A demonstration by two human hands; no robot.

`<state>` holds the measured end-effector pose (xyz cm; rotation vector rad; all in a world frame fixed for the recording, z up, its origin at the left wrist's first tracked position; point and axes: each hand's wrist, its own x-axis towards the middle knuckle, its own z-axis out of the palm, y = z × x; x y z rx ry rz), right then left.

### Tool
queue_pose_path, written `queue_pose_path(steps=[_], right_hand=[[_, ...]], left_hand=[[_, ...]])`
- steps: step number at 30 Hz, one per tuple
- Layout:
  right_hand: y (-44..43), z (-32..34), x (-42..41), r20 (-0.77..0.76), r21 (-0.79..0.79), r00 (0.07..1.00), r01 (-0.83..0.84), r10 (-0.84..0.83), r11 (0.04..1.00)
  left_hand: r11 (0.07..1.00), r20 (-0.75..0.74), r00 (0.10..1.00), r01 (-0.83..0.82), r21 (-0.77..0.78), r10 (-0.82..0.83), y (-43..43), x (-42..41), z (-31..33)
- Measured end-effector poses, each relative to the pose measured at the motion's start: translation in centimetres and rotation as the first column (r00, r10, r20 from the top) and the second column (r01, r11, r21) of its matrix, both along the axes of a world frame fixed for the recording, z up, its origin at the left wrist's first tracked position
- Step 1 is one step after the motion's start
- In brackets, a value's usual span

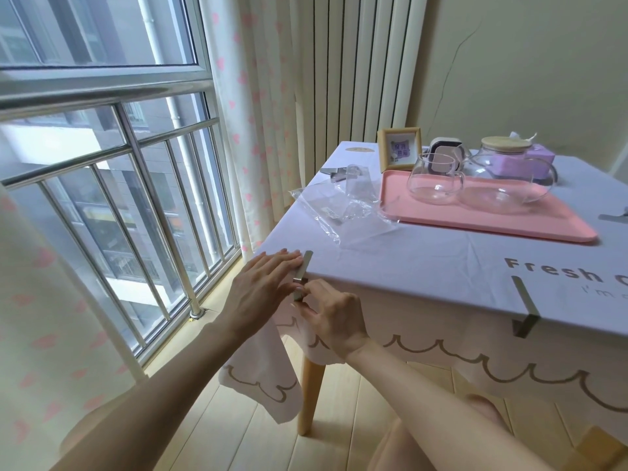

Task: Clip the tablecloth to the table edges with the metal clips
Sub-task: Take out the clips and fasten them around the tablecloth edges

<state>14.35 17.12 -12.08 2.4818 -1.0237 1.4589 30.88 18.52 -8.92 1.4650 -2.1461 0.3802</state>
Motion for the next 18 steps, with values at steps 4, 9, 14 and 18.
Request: queue_pose_path(steps=[4, 9, 14, 18], right_hand=[[0.1, -0.1, 0.2, 0.003, 0.019, 0.999, 0.046, -0.046, 0.999], [1.3, 0.3, -0.6, 0.118, -0.082, 0.989, 0.097, -0.087, 0.992], [0.4, 2.3, -1.5, -0.088, -0.042, 0.976, 0.194, -0.197, 0.98], [-1.1, 3.0, -0.7, -0.24, 0.053, 0.944, 0.247, -0.228, 0.967]], left_hand=[[0.999, -0.011, 1.0, -0.005, -0.032, 0.005, -0.1, -0.1, -0.1], [0.999, -0.018, 0.999, -0.028, -0.035, 0.027, -0.1, -0.2, 0.0], [0.997, -0.045, 0.998, -0.048, -0.068, 0.045, -0.1, -0.6, 0.1], [0.995, -0.05, 0.998, -0.054, -0.08, 0.05, -0.2, -0.7, 0.0]])
